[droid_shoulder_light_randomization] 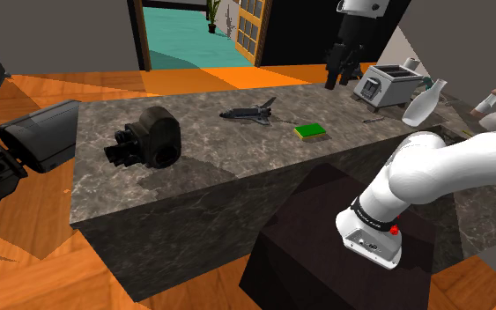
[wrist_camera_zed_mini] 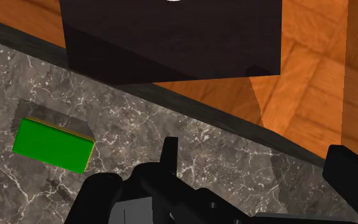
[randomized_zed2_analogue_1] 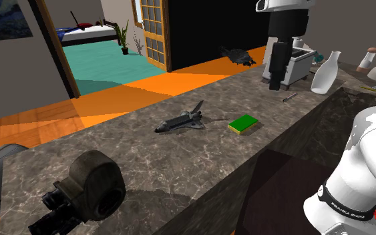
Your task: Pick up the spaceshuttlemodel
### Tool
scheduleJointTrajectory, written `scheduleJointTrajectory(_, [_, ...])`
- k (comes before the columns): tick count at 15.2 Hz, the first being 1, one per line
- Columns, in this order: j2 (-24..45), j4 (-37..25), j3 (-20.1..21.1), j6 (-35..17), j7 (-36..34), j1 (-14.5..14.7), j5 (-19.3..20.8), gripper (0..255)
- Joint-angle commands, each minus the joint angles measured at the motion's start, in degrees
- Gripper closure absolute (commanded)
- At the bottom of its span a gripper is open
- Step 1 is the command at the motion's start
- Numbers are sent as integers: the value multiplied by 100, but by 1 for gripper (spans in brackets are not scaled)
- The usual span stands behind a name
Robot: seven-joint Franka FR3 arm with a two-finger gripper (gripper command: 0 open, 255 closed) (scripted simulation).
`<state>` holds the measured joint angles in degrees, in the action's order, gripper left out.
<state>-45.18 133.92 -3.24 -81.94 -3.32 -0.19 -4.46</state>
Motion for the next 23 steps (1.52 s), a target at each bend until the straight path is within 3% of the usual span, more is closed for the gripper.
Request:
scheduleJointTrajectory(1, [0,0,0,0,0,0,0,0])
scheduleJointTrajectory(12, [1554,265,-634,-2067,1803,250,650,0])
scheduleJointTrajectory(23, [3749,-482,-1050,-3843,3482,516,670,0])
